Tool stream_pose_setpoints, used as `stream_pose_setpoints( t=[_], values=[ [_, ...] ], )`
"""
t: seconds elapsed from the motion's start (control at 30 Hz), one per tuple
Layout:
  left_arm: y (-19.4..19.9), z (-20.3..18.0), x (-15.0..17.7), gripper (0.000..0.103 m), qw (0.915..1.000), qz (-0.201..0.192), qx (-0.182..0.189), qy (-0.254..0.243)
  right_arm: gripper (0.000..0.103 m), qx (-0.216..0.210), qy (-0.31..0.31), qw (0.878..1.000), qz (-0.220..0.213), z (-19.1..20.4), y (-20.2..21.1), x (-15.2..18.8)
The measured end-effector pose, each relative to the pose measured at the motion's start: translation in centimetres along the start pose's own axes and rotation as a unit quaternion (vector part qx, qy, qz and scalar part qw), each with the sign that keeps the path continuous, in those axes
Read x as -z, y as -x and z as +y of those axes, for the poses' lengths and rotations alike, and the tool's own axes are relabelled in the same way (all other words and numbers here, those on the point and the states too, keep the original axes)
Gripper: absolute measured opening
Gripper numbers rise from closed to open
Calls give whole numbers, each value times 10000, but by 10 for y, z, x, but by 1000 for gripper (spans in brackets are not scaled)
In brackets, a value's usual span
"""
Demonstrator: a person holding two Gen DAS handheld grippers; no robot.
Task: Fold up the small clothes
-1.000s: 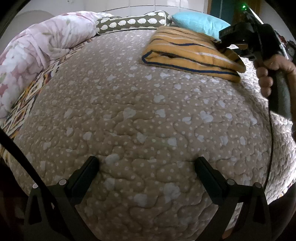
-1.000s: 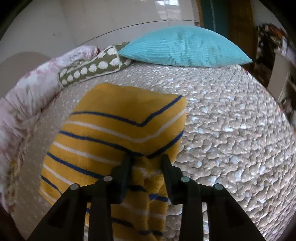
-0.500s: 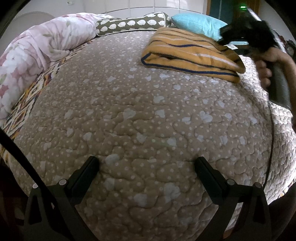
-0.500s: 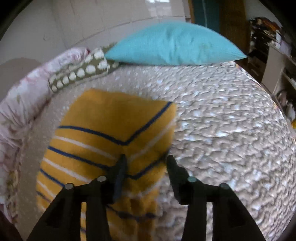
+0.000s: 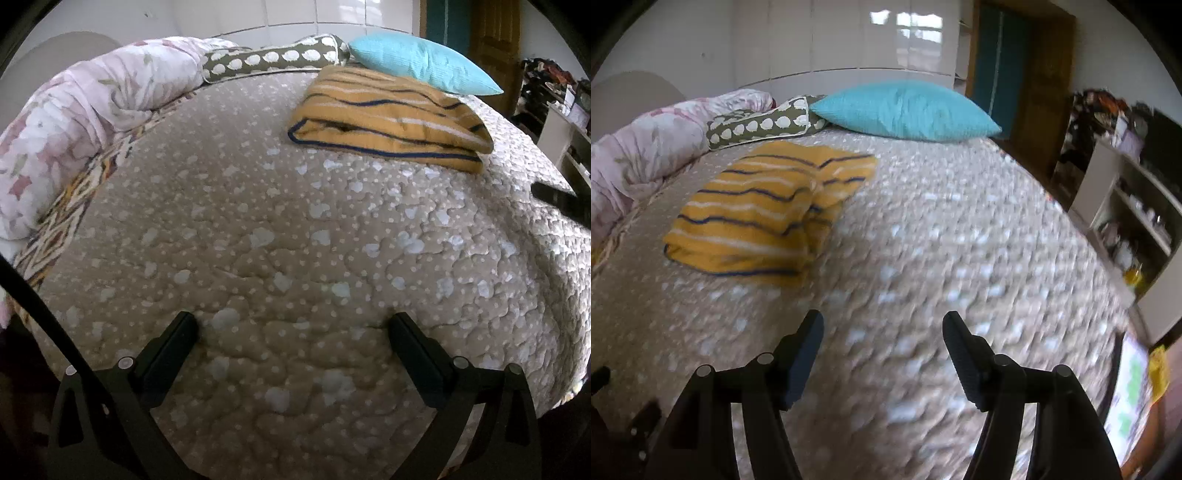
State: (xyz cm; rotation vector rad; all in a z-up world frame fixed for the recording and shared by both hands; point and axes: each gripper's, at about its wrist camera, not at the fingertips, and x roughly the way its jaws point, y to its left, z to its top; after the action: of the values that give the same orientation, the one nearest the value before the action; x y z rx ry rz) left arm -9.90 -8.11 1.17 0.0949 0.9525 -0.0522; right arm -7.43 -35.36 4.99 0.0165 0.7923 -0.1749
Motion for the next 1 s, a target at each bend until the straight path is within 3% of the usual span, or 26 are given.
stream_pose_setpoints(
  t=[0.27,0.57,1.0],
  values=[
    [27,0,-9,103,9993,-354,-69,124,75,17,-123,9998,-155,9,7,21],
    [24,4,-11,103,9995,-178,-48,238,75,7,-349,9994,-57,5,3,27],
    [8,5,-7,103,9996,163,-77,212,77,15,-50,10000,-46,25,2,30]
  ],
)
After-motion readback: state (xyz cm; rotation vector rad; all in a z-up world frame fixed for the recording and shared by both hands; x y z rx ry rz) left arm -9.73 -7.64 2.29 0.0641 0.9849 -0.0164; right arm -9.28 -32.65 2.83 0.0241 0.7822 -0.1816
